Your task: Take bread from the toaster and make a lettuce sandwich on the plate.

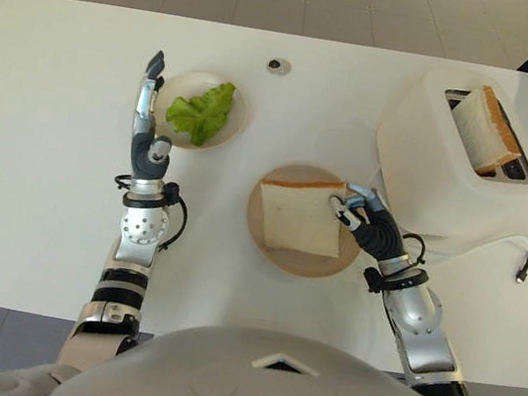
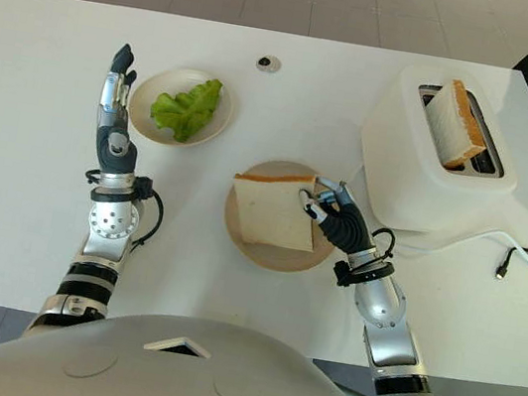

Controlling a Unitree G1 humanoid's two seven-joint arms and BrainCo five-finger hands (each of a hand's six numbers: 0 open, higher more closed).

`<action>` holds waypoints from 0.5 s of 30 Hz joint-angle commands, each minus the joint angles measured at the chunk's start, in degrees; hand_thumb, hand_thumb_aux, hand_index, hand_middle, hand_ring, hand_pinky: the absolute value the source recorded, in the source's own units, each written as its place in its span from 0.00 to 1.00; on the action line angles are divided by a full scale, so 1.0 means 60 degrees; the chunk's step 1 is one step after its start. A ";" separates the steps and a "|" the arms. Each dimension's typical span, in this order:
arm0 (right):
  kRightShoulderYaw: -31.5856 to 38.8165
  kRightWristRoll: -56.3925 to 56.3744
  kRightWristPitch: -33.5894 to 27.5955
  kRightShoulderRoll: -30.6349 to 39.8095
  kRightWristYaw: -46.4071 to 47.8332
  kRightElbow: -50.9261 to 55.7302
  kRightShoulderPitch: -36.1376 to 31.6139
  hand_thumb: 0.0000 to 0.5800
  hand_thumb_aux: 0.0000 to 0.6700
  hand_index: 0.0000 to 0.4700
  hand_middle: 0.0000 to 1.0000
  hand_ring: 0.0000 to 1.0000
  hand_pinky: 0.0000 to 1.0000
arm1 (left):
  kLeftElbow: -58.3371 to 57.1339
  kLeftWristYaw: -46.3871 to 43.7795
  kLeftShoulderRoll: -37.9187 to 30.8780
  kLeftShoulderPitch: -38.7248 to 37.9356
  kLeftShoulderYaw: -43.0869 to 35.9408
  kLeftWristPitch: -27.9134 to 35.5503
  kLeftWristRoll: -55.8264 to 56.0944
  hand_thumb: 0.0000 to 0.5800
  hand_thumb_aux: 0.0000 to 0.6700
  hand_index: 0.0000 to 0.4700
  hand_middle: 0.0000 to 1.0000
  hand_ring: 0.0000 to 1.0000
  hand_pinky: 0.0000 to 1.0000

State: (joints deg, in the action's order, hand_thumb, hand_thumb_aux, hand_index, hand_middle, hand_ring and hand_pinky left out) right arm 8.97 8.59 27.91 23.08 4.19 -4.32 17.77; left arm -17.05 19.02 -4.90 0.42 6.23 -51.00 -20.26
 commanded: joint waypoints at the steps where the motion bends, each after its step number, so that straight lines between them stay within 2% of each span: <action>1: -0.0142 0.1081 -0.0152 -0.0272 -0.0589 0.0706 -0.0302 1.00 1.00 1.00 1.00 1.00 1.00 | 0.0562 0.0446 -0.0429 0.0287 0.0101 0.0555 -0.1420 0.00 0.00 0.00 0.00 0.00 0.00; 3: -0.0212 0.1457 -0.0179 -0.0322 -0.0776 0.0781 -0.0358 1.00 1.00 1.00 1.00 1.00 1.00 | 0.0847 0.0848 -0.0929 0.0283 0.0077 0.1327 -0.2859 0.00 0.00 0.00 0.00 0.00 0.00; 4: -0.0209 0.1720 -0.0186 -0.0247 -0.0819 0.0780 -0.0346 0.98 0.86 0.86 1.00 1.00 1.00 | 0.0800 0.1015 -0.1202 0.0350 0.0056 0.2002 -0.3533 0.00 0.00 0.00 0.00 0.00 0.00; 5: -0.0238 0.1966 -0.0185 -0.0197 -0.0902 0.0722 -0.0307 0.04 0.02 0.02 1.00 1.00 1.00 | 0.0578 0.1055 -0.1506 0.0494 -0.0047 0.2738 -0.4152 0.00 0.00 0.00 0.00 0.00 0.00; 6: -0.0336 0.2099 -0.0134 -0.0214 -0.1048 0.0626 -0.0279 0.00 0.00 0.00 1.00 1.00 1.00 | 0.0123 0.1148 -0.1833 0.0748 -0.0244 0.3633 -0.4831 0.00 0.00 0.00 0.00 0.00 0.00; 9: -0.0409 0.2290 -0.0067 -0.0470 -0.1283 0.0257 -0.0369 0.00 0.00 0.00 1.00 1.00 1.00 | -0.2374 0.0775 -0.2750 0.1955 -0.1266 0.5607 -0.6041 0.00 0.00 0.00 0.00 0.00 0.00; 11: -0.0452 0.2498 -0.0057 -0.0557 -0.1454 0.0149 -0.0421 0.00 0.00 0.00 1.00 1.00 1.00 | -0.3840 0.0708 -0.3118 0.2683 -0.1871 0.6045 -0.6250 0.00 0.00 0.00 0.00 0.00 0.00; 15: -0.0520 0.2566 0.0081 -0.0648 -0.1546 0.0049 -0.0476 0.00 0.00 0.00 1.00 1.00 1.00 | -0.5839 0.1231 -0.3625 0.3931 -0.2987 0.5991 -0.6357 0.00 0.00 0.00 0.00 0.00 0.00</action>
State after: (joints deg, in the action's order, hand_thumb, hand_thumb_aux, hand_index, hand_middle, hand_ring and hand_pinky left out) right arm 6.04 23.62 27.96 19.60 -4.99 -3.65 15.42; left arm -46.93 25.42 -25.17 20.78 -8.94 -14.95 -57.87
